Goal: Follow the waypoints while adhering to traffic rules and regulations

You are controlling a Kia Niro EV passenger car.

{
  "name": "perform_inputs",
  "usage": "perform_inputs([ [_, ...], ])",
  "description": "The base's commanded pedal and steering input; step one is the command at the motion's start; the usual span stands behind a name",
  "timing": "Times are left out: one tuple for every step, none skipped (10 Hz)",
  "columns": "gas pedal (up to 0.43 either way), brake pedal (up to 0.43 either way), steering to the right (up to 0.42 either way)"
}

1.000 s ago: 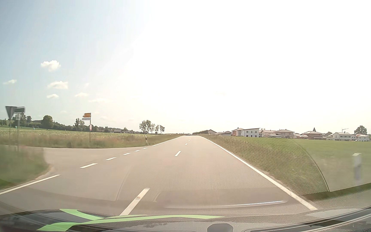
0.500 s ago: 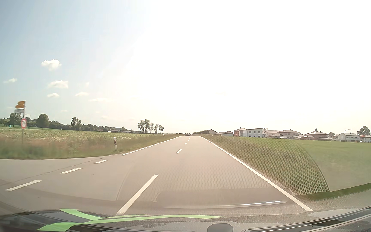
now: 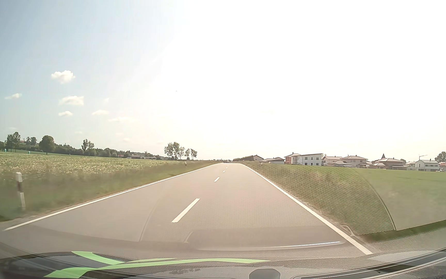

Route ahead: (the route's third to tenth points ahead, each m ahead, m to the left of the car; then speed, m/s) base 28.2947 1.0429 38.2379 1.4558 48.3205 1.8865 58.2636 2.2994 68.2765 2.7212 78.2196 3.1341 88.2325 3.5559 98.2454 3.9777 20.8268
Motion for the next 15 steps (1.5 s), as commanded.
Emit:
perform_inputs([
  [0.13, 0.0, -0.004],
  [0.13, 0.0, -0.004],
  [0.13, 0.0, -0.004],
  [0.13, 0.0, -0.003],
  [0.13, 0.0, -0.003],
  [0.13, 0.0, -0.003],
  [0.13, 0.0, -0.003],
  [0.13, 0.0, -0.003],
  [0.13, 0.0, -0.003],
  [0.13, 0.0, -0.003],
  [0.13, 0.0, -0.003],
  [0.13, 0.0, -0.003],
  [0.13, 0.0, -0.003],
  [0.13, 0.0, -0.003],
  [0.13, 0.0, -0.003],
])
